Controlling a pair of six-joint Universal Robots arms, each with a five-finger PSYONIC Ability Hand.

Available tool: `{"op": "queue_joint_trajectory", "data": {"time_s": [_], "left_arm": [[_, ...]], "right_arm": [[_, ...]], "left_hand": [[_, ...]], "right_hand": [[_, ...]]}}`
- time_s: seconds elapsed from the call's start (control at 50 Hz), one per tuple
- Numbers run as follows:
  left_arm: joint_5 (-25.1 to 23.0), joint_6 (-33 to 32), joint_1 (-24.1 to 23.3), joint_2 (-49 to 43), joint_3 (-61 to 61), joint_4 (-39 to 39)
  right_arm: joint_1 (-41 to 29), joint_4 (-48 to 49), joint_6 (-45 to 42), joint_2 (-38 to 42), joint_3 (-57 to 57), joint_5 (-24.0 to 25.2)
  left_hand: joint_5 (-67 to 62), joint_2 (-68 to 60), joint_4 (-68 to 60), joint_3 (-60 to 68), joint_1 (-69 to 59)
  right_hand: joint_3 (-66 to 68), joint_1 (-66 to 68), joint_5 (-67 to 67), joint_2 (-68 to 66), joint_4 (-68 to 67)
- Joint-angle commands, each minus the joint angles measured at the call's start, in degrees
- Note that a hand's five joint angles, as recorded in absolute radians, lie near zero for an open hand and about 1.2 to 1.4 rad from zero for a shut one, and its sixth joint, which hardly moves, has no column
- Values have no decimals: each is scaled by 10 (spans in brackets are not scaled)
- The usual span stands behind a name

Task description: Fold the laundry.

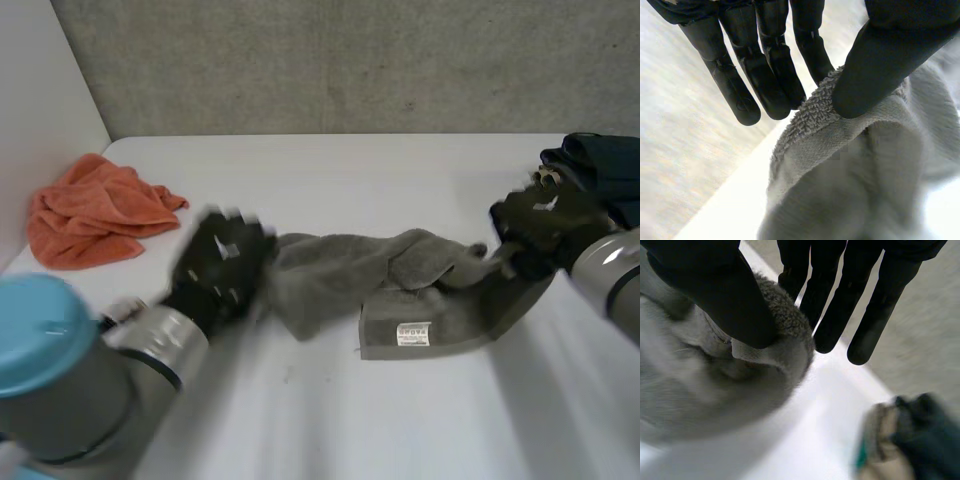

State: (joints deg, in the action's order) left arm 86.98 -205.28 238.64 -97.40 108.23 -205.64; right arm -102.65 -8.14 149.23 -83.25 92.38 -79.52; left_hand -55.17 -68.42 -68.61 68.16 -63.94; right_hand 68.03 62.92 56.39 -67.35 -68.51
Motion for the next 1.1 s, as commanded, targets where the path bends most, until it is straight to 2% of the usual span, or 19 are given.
{"op": "queue_joint_trajectory", "data": {"time_s": [0.02, 0.1, 0.14, 0.2, 0.26, 0.34, 0.42, 0.44, 0.52, 0.54, 0.6, 0.64, 0.68, 0.78, 0.88, 0.94, 1.0, 1.08, 1.1], "left_arm": [[3, 54, 62, 171, -26, 66], [-19, 66, 115, 176, -44, 157], [-47, 70, 149, 168, -44, 199], [-85, 74, 183, 110, -49, 226], [-98, 75, 191, 55, -60, 225], [-98, 73, 190, -30, -127, 213], [-97, 79, 177, -125, -266, 166], [-96, 87, 167, -146, -332, 141], [-96, 138, 152, -154, -431, 76], [-94, 176, 153, -152, -456, 33], [-83, 225, 155, -143, -475, -3], [-71, 269, 161, -118, -486, -22], [-68, 289, 164, -100, -485, -16], [-74, 299, 196, -51, -447, 67], [-81, 296, 207, -45, -385, 126], [-81, 293, 209, -50, -342, 136], [-80, 280, 210, -83, -291, 134], [-78, 220, 209, -163, -261, 133], [-75, 186, 208, -195, -258, 135]], "right_arm": [[74, -118, -118, -81, -74, 4], [97, -170, -153, -82, -102, 9], [96, -180, -152, -75, -107, 10], [92, -169, -148, -48, -107, 9], [91, -142, -145, -1, -113, 3], [88, -61, -101, 73, -141, -12], [49, 43, -22, 124, -217, -63], [34, 85, -3, 133, -246, -84], [15, 196, 30, 135, -284, -117], [12, 248, 37, 134, -285, -121], [12, 346, 42, 115, -273, -129], [16, 377, 42, 93, -262, -128], [18, 386, 42, 62, -241, -121], [18, 372, 42, 33, -198, -90], [29, 294, 44, 23, -147, 3], [39, 241, 43, 27, -114, 51], [54, 215, 40, 35, -80, 74], [61, 208, 26, 107, -30, 83], [59, 205, 13, 140, -19, 82]], "left_hand": [[-148, -116, -114, 118, -161], [-148, -116, -114, 118, -161], [-148, -116, -114, 118, -161], [-148, -116, -114, 118, -161], [-148, -116, -114, 118, -161], [-148, -116, -114, 118, -161], [-148, -116, -114, 118, -161], [-148, -116, -114, 118, -161], [-148, -116, -114, 118, -161], [-148, -116, -114, 118, -161], [-148, -116, -114, 118, -161], [-148, -116, -114, 118, -161], [-148, -116, -114, 118, -161], [-148, -116, -114, 118, -161], [-148, -116, -114, 118, -161], [-148, -116, -114, 118, -161], [-148, -116, -114, 118, -161], [-148, -116, -114, 118, -161], [-148, -116, -114, 118, -161]], "right_hand": [[120, 171, 136, -126, -115], [120, 171, 136, -126, -115], [120, 171, 136, -126, -115], [120, 171, 136, -126, -115], [120, 171, 136, -126, -115], [120, 171, 136, -126, -115], [120, 171, 136, -126, -115], [120, 171, 136, -126, -115], [120, 171, 136, -126, -115], [120, 171, 136, -126, -115], [120, 171, 136, -126, -115], [120, 171, 136, -126, -115], [120, 171, 136, -126, -115], [120, 171, 136, -126, -115], [120, 171, 136, -126, -115], [120, 171, 136, -126, -115], [120, 171, 136, -126, -115], [120, 171, 136, -126, -115], [120, 171, 136, -126, -115]]}}
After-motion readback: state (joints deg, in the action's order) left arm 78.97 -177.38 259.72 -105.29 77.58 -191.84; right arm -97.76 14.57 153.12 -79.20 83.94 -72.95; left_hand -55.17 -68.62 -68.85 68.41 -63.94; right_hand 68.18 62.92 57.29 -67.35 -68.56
